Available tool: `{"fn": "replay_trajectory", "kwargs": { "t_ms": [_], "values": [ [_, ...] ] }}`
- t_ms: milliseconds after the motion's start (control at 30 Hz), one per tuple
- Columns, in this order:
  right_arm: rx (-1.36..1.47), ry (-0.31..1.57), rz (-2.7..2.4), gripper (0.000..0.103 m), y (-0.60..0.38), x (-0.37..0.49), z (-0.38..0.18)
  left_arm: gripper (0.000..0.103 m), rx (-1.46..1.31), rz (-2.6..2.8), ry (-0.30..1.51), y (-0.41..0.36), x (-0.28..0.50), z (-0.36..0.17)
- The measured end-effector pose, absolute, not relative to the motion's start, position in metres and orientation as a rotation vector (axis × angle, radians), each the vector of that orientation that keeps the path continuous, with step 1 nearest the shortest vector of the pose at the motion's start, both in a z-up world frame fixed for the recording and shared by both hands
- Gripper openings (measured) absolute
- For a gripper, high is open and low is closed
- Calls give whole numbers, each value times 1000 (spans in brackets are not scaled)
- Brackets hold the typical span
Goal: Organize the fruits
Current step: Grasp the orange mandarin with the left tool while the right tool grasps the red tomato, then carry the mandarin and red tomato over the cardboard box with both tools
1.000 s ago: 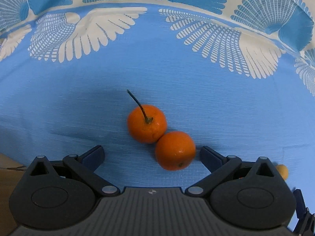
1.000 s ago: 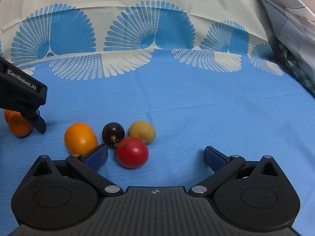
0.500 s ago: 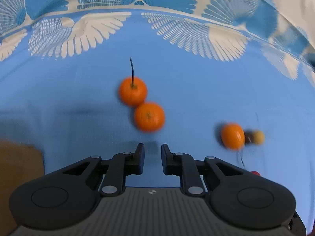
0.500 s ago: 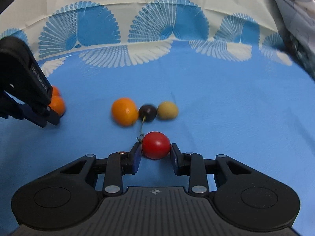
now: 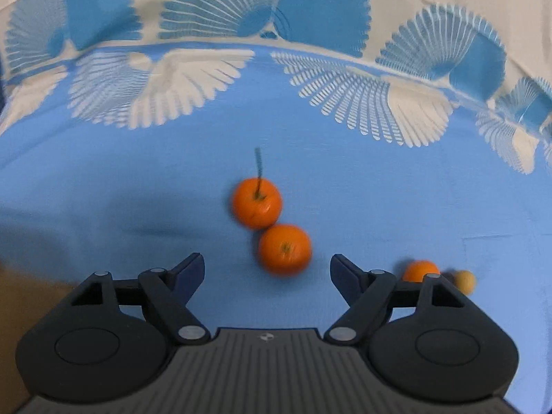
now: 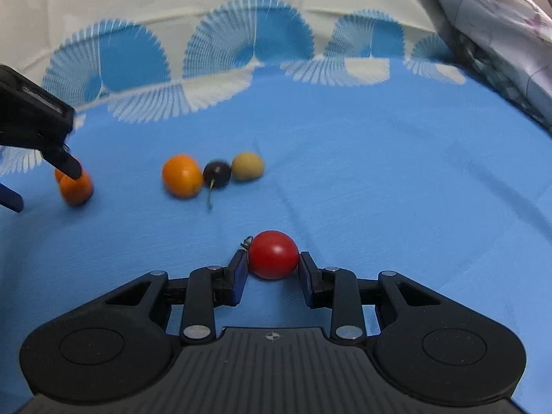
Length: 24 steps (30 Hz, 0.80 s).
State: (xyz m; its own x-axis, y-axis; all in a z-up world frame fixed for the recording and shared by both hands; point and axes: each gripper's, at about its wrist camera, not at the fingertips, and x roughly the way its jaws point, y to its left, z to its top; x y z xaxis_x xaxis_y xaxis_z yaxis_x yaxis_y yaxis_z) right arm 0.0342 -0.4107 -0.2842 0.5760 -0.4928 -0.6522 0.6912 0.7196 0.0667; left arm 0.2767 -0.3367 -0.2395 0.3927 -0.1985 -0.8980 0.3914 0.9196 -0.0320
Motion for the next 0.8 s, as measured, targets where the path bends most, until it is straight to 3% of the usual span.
{"fn": "replay_trajectory", "kwargs": {
  "t_ms": [33,67,100,133,400,800],
  "values": [
    [326,643,-707,33,-412,35,-286,81,208,-368,1109,-342,281,-244],
    [318,636,-704,33,-413,35,-287,67,211,-371,1120,-346,286,-248],
    [312,632,-701,33,-413,36,-288,44,198,-384,1137,-347,290,-251],
    [311,629,-699,34,-413,36,-288,41,170,-404,1161,-345,292,-254],
    [378,595,-724,33,-417,24,-273,41,210,-455,1149,-306,235,-221],
    [362,515,-457,33,-302,-91,-142,41,215,-579,1058,-147,72,-106]
  ]
}}
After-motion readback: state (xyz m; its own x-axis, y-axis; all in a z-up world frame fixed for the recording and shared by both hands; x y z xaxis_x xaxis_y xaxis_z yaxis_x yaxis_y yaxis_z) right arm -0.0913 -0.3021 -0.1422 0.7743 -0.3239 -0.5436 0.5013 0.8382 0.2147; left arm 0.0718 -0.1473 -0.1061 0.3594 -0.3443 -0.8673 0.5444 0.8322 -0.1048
